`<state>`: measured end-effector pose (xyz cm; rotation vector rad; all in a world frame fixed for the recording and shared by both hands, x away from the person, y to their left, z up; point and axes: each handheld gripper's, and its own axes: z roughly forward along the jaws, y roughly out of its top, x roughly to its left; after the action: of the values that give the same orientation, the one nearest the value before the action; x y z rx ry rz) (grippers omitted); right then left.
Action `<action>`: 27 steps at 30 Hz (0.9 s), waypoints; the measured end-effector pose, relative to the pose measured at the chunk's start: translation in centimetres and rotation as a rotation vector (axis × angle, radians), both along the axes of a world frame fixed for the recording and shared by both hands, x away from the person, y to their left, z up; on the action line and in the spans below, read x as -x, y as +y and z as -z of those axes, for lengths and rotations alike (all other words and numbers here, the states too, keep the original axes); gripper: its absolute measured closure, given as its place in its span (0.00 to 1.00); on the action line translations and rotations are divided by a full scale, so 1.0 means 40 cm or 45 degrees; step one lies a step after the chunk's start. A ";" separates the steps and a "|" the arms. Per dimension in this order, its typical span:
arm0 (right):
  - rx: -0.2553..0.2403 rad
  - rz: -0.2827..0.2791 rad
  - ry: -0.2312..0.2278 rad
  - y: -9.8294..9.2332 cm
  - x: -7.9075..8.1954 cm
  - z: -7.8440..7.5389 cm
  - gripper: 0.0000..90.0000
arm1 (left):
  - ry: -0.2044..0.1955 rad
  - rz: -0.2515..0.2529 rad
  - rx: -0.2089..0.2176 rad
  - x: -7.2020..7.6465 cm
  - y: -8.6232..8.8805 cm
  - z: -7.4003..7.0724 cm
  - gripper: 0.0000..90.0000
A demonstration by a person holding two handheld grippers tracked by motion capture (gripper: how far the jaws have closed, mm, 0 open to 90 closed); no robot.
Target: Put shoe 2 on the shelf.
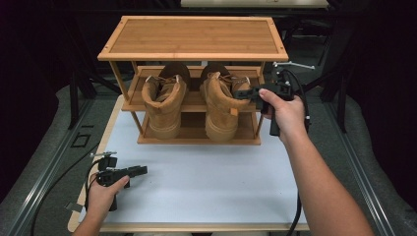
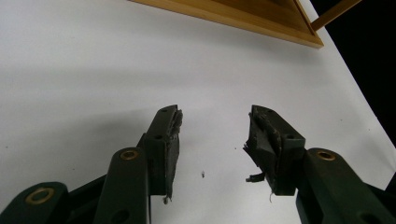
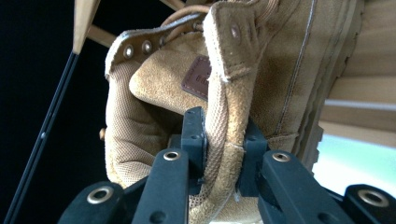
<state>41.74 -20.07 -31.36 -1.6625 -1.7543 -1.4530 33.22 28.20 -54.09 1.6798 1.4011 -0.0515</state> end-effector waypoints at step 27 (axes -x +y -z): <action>-0.043 0.084 -0.186 0.057 -0.010 0.018 0.58 | -0.009 -0.008 0.007 -0.001 -0.001 -0.003 0.59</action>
<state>42.14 -17.81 -32.06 -1.6489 -1.7536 -1.6631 33.28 28.18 -53.96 1.6696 1.3995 -0.0463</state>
